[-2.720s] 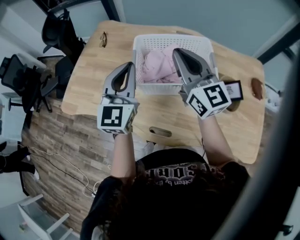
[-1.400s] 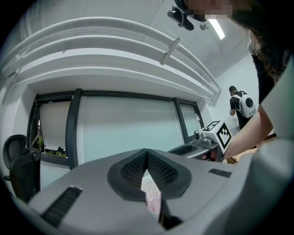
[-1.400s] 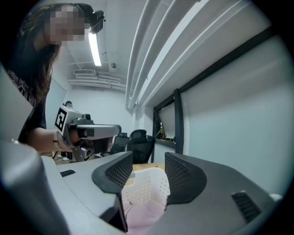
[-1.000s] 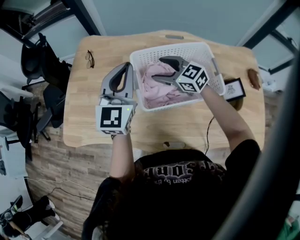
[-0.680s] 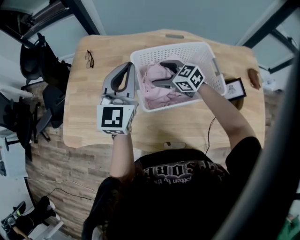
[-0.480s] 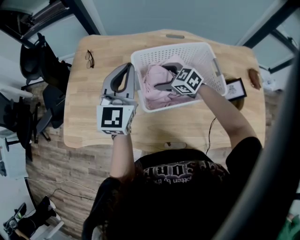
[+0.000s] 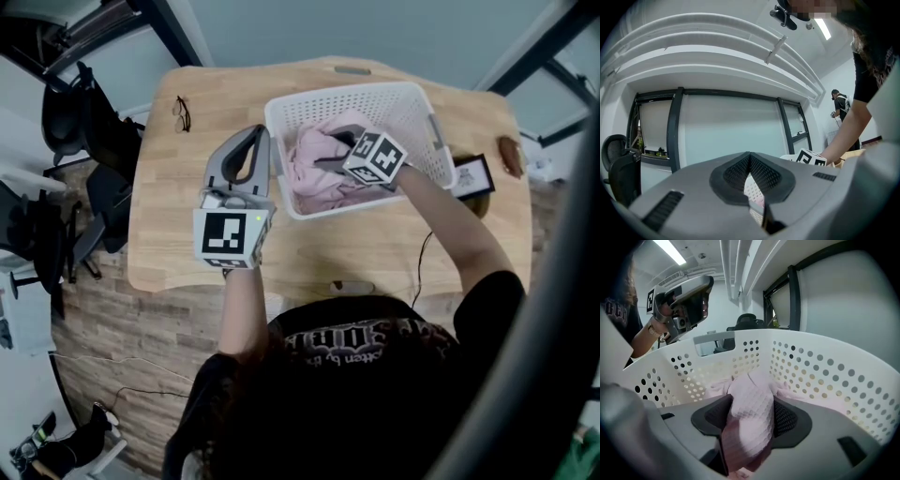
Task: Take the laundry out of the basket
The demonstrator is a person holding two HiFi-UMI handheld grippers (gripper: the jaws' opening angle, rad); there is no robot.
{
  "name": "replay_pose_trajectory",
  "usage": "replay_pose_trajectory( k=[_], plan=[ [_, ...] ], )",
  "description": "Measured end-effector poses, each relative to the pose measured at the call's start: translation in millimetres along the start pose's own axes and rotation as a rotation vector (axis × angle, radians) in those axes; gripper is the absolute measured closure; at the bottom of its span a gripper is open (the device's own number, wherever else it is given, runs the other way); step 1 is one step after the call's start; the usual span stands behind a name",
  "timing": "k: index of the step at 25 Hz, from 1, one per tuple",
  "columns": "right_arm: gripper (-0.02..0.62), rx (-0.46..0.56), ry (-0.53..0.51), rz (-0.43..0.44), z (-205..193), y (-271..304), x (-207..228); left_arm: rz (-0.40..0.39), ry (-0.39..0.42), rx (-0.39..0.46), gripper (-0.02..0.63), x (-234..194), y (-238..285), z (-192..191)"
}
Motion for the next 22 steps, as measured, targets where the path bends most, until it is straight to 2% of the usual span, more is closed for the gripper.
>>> replay_pose_trajectory(
  k=[5,9,12,22],
  plan=[
    [0.387,-0.019,0.031,0.000,3,-5,4,0.002,-0.004,-0.012,0.609,1,-7,-3],
    [0.425,-0.005,0.004,-0.008,7,-10,2,0.014,-0.006,-0.006,0.609,-2,-13,-5],
    [0.503,0.017,-0.014,-0.034,13,-15,0,0.018,-0.011,-0.003,0.609,-3,-16,-4],
    [0.518,0.060,-0.007,-0.112,18,-35,-2,0.002,-0.011,0.012,0.609,1,-23,0]
  ],
)
Point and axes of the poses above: the fingertips, and each gripper's own axes: y forward along the fingers, x to its right, z out of its top, the point moved 4 cm from there along -y, backward along the fingers, and after that the axes turned 9 degrees about -x, right-handed, at the moved point
